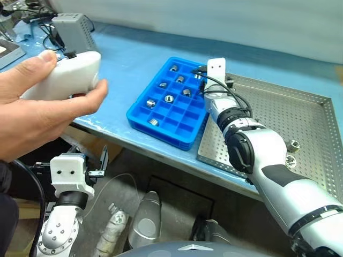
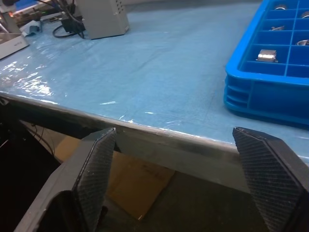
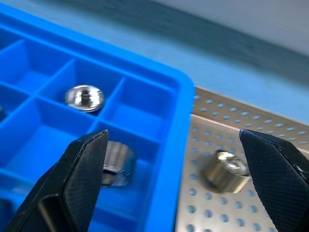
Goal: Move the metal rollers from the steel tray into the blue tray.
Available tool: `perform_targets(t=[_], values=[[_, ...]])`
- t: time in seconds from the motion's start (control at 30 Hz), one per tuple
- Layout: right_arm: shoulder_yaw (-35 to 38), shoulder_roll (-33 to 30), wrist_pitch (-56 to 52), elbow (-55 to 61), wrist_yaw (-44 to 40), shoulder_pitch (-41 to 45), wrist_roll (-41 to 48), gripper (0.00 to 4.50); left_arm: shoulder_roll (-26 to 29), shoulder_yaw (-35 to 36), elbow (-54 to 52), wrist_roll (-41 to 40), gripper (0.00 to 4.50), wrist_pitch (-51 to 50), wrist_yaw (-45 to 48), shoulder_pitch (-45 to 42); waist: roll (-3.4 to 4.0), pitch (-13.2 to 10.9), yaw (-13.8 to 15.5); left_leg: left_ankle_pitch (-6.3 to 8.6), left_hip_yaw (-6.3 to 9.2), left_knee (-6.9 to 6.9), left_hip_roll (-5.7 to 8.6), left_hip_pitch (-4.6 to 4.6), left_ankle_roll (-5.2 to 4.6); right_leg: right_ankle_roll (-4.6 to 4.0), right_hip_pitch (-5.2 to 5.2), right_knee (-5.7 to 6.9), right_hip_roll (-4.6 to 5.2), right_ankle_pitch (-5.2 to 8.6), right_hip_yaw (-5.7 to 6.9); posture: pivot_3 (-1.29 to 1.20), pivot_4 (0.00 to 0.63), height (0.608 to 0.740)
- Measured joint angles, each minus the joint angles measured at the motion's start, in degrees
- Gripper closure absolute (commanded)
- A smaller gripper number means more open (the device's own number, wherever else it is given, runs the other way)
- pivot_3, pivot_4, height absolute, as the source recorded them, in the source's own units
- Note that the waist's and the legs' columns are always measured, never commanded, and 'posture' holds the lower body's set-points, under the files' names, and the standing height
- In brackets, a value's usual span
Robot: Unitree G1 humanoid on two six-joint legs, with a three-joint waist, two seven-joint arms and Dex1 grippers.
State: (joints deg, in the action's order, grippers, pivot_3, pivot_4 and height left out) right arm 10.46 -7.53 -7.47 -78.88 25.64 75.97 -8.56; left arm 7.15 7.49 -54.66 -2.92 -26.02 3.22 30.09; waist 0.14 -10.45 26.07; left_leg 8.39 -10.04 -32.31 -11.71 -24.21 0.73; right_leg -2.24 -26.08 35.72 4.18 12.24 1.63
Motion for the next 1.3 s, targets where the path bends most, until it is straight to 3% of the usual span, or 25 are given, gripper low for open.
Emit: perform_targets(t=[0.23,0.57,0.97,1.3], values=[[0.48,-0.24,-1.42,0.00,5.73,0.01,-0.48,0.00,1.00,-0.17,0.74,0.11,0.41,-0.02,0.56,-5.18,0.03,0.00,0.42,0.00,0.02,0.00,0.04,0.15,0.03,0.11,0.02,0.07,-0.01,-0.04,-0.09,0.78,0.150,0.740],[8.07,-1.89,-3.03,-0.07,9.20,0.00,4.72,0.00,2.99,1.41,2.91,-0.80,0.41,-1.10,2.41,-9.57,0.04,0.01,0.09,-0.02,0.02,-0.06,0.09,0.14,0.05,0.14,0.01,0.10,-0.01,-0.08,-0.14,0.75,0.150,0.740],[13.44,-3.10,-3.24,-0.07,2.43,-0.53,9.15,0.00,6.16,1.13,9.92,-2.21,0.41,-1.27,5.76,-18.70,0.08,0.03,-1.77,-0.04,0.03,-0.24,0.07,0.19,0.09,0.16,0.06,0.29,-0.02,-0.12,-0.16,0.65,0.150,0.740],[12.84,-4.85,-2.94,-0.12,0.97,-0.73,8.38,0.00,6.07,1.00,13.82,-3.41,0.41,-0.05,6.55,-21.70,0.09,0.03,-3.94,-0.04,0.02,-0.37,0.07,0.12,0.09,-0.06,-0.05,0.52,-0.02,-0.22,-0.16,0.53,0.150,0.740]])
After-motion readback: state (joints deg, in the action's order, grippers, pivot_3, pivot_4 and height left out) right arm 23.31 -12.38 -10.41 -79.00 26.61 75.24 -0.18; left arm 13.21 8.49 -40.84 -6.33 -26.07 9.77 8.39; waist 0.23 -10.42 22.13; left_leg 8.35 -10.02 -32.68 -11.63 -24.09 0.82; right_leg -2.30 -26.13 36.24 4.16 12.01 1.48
